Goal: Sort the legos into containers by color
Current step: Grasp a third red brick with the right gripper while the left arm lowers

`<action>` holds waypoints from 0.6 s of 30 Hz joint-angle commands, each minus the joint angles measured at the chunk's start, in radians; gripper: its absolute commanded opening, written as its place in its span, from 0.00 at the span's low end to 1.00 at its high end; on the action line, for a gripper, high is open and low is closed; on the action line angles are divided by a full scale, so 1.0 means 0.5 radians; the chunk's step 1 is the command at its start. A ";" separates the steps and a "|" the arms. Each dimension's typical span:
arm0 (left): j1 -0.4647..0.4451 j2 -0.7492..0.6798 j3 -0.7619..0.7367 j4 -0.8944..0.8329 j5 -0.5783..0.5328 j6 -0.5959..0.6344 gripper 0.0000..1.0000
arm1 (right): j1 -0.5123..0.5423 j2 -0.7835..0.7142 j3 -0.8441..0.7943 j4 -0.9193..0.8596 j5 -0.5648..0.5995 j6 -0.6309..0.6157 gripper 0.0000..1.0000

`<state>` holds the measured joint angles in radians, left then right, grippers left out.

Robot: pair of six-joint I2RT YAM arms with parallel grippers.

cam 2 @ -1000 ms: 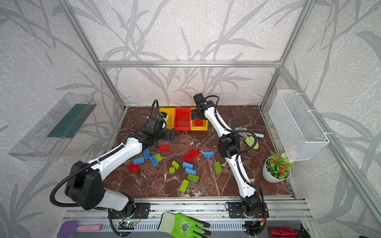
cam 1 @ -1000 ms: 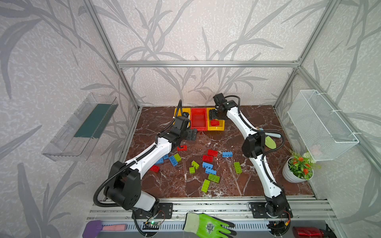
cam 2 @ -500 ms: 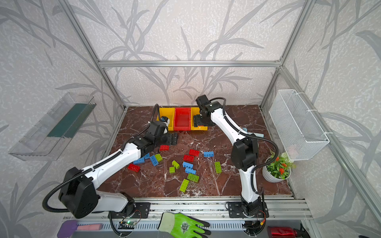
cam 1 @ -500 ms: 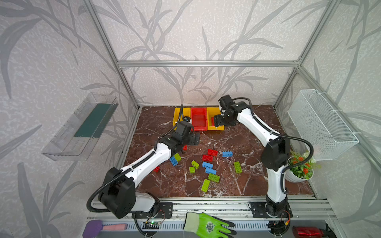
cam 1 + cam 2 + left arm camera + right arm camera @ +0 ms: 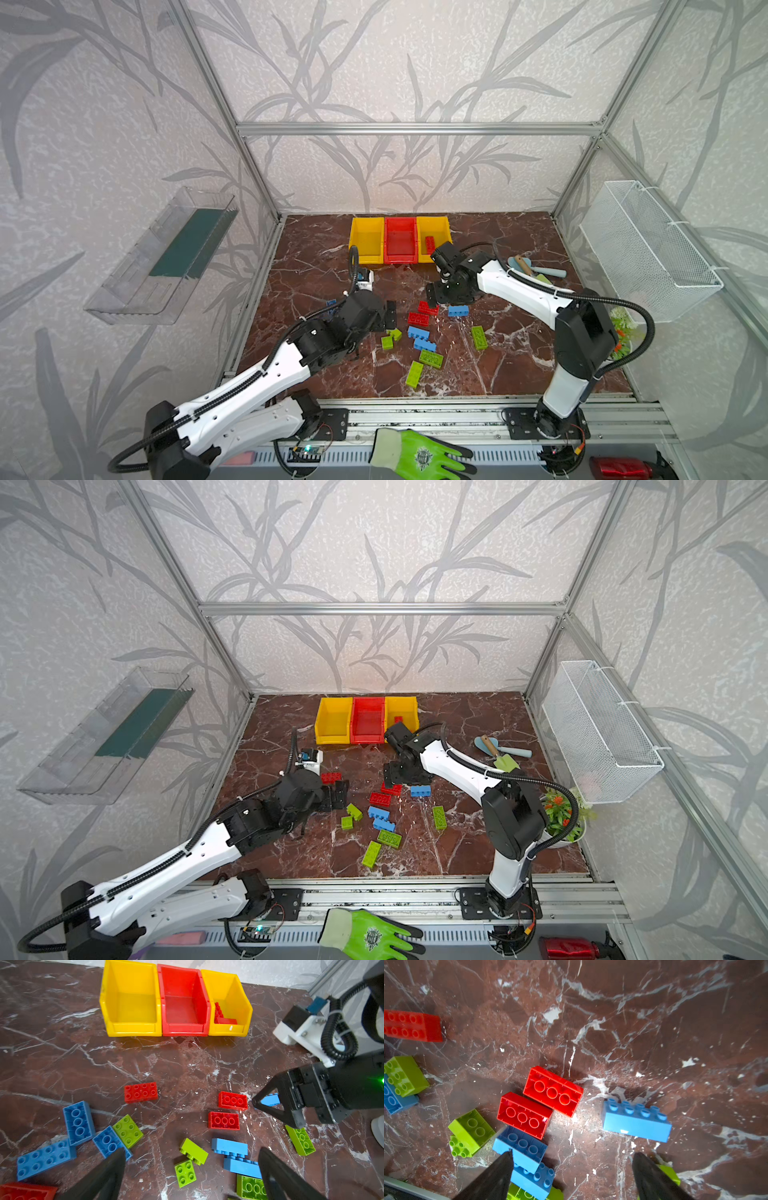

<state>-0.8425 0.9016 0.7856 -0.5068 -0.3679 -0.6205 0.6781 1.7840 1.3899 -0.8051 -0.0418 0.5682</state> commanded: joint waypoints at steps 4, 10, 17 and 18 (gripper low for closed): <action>0.010 -0.134 -0.048 -0.134 -0.149 0.040 0.99 | 0.105 0.082 0.071 0.045 0.116 0.266 0.91; 0.012 -0.170 -0.142 -0.092 -0.079 0.124 0.99 | 0.123 0.218 0.100 0.091 0.185 0.458 0.93; 0.023 -0.266 -0.232 0.017 -0.094 0.221 0.99 | 0.159 0.396 0.246 0.042 0.213 0.485 0.95; 0.025 -0.268 -0.223 0.011 -0.115 0.239 0.99 | 0.162 0.417 0.261 0.040 0.212 0.483 0.95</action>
<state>-0.8360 0.7860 0.6647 -0.5232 -0.3950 -0.5323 0.7490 1.9728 1.4860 -0.7647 0.0444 0.7860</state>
